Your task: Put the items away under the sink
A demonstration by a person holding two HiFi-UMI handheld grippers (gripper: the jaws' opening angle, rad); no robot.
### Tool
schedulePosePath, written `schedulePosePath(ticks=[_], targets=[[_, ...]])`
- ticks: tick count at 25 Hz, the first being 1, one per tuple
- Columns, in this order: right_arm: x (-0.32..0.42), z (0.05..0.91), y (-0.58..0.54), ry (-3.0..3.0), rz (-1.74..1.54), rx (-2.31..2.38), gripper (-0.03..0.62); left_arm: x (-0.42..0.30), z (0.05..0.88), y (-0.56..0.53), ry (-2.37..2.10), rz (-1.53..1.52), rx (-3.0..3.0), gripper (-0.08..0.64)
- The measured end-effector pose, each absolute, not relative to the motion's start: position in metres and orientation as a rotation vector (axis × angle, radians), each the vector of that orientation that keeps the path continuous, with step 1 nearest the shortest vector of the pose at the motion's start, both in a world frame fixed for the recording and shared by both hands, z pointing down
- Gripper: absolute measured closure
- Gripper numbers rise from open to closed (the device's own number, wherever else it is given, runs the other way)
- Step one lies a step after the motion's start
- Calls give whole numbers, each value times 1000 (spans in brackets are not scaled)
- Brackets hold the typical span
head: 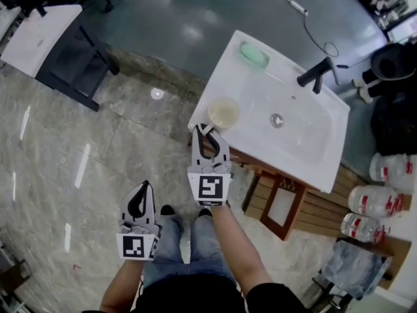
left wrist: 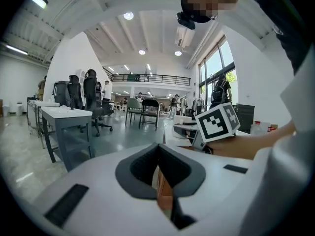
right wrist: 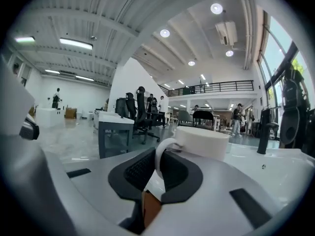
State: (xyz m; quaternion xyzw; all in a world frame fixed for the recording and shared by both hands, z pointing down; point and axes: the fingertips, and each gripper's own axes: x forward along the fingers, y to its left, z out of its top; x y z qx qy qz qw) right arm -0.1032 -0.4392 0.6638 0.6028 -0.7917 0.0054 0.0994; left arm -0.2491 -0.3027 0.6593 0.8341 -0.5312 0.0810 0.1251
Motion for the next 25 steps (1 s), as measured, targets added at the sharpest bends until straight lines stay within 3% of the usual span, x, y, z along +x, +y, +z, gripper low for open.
schedulePosePath(ticks=[15, 25], targets=[[-76, 619, -328, -2365, -123, 1711, 558, -190, 627, -294, -1323, 238, 2605, 554], [26, 742, -197, -2150, 21, 1942, 558, -70, 726, -245, -1005, 180, 2748, 554]])
